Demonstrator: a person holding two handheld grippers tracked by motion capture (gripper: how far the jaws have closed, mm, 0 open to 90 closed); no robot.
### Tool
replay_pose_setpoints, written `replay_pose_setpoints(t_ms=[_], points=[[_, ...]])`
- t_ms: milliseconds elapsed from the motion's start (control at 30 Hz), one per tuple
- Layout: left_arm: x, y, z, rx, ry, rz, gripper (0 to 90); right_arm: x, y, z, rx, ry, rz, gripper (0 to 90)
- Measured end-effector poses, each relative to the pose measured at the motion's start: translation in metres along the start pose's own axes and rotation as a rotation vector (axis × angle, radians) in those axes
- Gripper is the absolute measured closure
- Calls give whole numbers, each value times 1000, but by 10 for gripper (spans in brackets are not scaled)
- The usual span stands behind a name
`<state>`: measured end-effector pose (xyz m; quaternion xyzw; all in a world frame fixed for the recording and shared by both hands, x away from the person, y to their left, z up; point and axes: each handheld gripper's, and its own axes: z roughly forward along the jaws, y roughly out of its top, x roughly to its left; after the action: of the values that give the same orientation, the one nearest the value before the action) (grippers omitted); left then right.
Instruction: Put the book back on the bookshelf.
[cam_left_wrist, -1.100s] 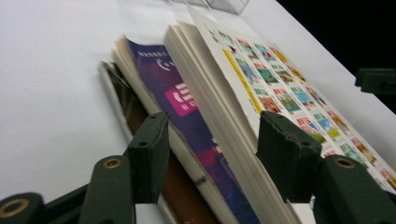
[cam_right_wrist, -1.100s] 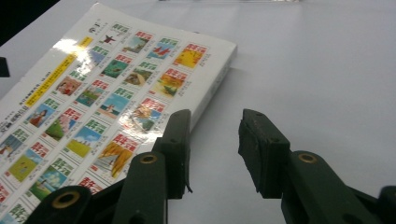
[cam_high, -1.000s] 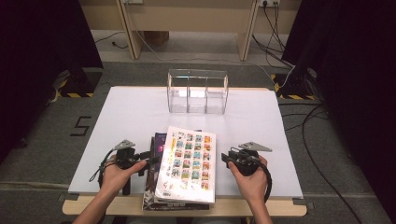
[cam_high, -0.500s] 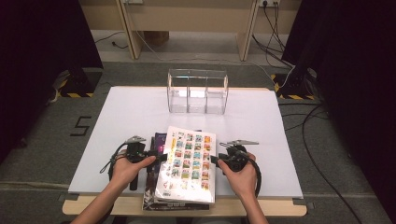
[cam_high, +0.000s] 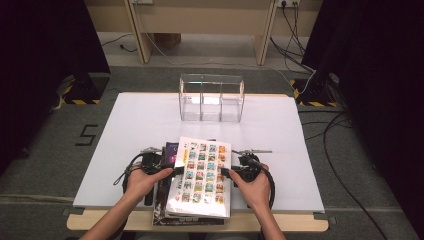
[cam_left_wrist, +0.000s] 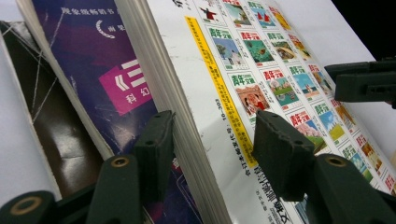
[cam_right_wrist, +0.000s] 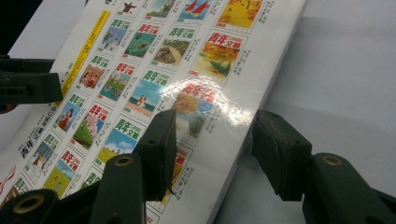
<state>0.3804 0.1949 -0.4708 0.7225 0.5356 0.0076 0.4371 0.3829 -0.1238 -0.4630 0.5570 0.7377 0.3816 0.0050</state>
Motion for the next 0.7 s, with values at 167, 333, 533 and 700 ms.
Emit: replay_pose_setpoints(t_ms=[167,333,533,700], points=[[-3,-2,-7,-27,-5,-39,552,3,3,1,9,-21,-28,487],[-1,-14,-10,0,-46,-96,540,3,2,1,2,-25,-31,485],[-4,-20,-16,6,-68,-127,551,4,2,1,0,-30,-30,482],[-6,-23,-18,-31,-139,-188,581,3,2,1,-8,-40,-29,467]])
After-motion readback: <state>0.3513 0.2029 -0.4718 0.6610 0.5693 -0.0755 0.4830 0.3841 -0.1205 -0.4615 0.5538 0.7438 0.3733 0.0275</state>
